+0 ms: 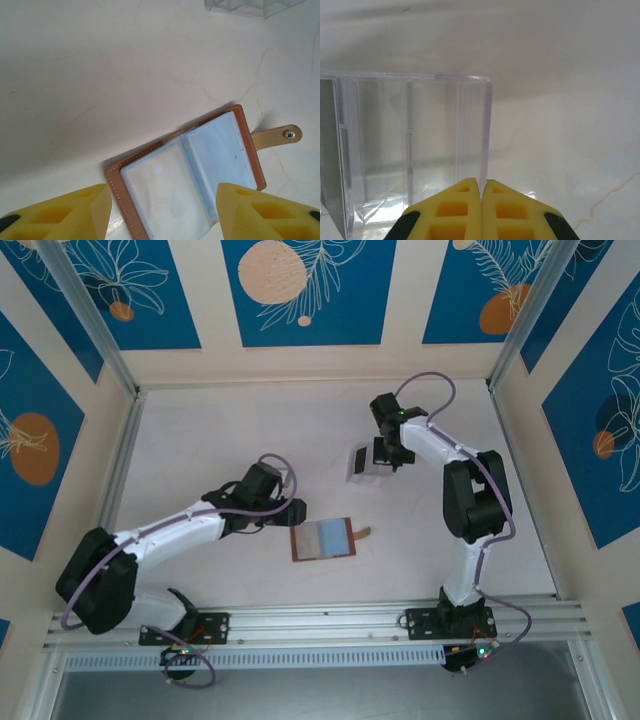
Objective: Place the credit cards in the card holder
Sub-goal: Move the storage box to the center of the table, then pick up the credit card from the storage box.
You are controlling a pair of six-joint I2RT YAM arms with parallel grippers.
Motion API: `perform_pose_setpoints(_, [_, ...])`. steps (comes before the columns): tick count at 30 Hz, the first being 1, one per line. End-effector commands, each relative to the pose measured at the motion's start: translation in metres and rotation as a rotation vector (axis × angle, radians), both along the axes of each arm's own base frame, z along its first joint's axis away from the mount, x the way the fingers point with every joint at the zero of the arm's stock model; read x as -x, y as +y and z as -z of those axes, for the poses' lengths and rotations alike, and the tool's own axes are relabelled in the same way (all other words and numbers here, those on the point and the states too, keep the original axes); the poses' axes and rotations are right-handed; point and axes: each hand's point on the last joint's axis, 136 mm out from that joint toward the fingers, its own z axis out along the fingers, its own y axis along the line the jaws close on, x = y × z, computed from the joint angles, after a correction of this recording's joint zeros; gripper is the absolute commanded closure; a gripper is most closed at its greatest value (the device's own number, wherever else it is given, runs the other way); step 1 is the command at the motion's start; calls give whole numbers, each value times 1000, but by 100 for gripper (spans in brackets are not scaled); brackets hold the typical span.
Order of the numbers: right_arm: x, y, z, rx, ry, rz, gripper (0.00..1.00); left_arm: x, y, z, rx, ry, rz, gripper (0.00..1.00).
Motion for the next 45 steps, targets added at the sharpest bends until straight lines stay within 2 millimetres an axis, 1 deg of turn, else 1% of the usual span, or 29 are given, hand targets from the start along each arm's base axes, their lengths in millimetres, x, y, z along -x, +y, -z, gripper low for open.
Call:
perform_pose_setpoints(1, [44,21,24,-18,144,-93,100,-11,-20,-15,60,-2,57,43])
perform_pose_setpoints(3, [52,28,26,-8,150,-112,100,-17,-35,-22,98,7,82,47])
perform_pose_setpoints(4, [56,32,26,-6,151,-123,100,-21,-43,-26,118,11,92,52])
perform_pose_setpoints(6, [61,38,26,-1,155,-144,100,-29,-58,-33,149,20,115,65])
perform_pose_setpoints(8, [66,42,26,1,162,-159,100,-39,-73,-40,179,30,133,73])
perform_pose_setpoints(9, [67,44,26,-1,161,-161,100,-43,-79,-40,188,39,137,77])
perform_pose_setpoints(11, [69,47,26,-12,164,-171,100,-52,-91,-36,195,70,143,85])
perform_pose_setpoints(13, [69,49,26,-15,166,-174,100,-60,-99,-29,193,109,137,92])
perform_pose_setpoints(16, [69,50,27,-18,168,-175,100,-72,-106,-14,189,151,117,99])
perform_pose_setpoints(21, [71,51,28,-31,176,-178,100,-87,-113,1,198,181,105,100])
perform_pose_setpoints(24, [71,57,28,-61,174,-185,100,-93,-120,6,216,193,114,100])
perform_pose_setpoints(30, [72,60,26,-88,169,-192,100,-105,-121,21,174,208,97,100])
perform_pose_setpoints(33, [73,60,26,-98,172,-190,100,-109,-118,26,142,204,83,100])
perform_pose_setpoints(38, [74,56,26,-117,174,-178,100,-114,-106,36,58,191,57,100])
perform_pose_setpoints(45, [73,54,29,-126,181,-172,100,-112,-99,31,62,178,53,100])
